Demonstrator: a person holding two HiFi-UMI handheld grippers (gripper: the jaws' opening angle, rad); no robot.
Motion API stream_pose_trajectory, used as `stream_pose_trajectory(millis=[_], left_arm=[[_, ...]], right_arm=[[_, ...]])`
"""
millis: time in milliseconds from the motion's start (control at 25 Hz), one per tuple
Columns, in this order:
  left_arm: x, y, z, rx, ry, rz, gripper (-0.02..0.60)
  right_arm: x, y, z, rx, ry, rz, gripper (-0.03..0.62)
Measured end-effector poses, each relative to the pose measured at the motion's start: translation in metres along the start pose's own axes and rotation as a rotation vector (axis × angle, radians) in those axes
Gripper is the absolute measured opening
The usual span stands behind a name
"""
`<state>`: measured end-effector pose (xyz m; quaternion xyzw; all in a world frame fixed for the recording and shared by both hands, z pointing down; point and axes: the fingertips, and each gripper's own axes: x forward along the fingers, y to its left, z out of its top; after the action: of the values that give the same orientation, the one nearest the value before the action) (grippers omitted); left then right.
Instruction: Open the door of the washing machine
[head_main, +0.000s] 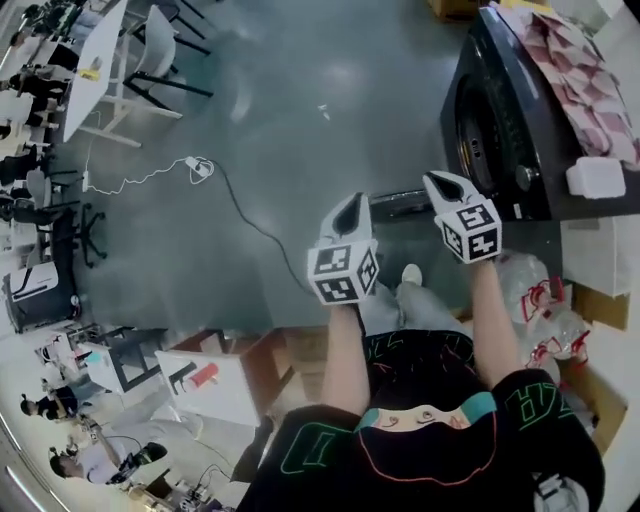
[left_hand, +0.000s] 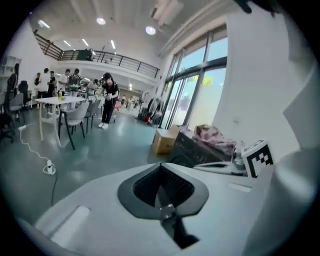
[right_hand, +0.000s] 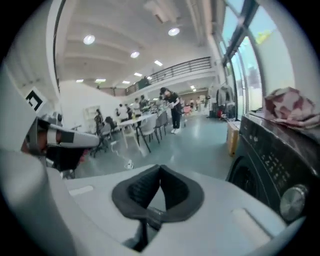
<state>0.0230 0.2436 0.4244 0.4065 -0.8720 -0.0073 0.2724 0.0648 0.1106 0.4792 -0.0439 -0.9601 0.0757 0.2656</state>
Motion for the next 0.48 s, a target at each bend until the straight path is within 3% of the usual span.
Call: stream_pose_trajectory(millis=[160,280,360,480], left_arm=[[-0.022,-0.003,0.080,0.050,-0.165,0.058,0.011],[-0.045,-0.012,0.118,0.031,-0.313,0.149,0.011],[-0.055,-0.017,0.136,0.081,-0.378,0.221,0.011],[-0.074,-0.026,0.159,0.129,-0.451,0.252,0.011]], right_arm=[[-0.037,-0.010,0.073,0.092,-0.199,-0.035,0.003],[-0.069,-0.014,0.114,0.066,-0.310,-0.032,0.003],[-0.084,-0.020,0.132,0.027,-0.344,-0.056,0.003],[-0.109,-0.026,0.151,-0.017,-0.390,-0.092,0.003]])
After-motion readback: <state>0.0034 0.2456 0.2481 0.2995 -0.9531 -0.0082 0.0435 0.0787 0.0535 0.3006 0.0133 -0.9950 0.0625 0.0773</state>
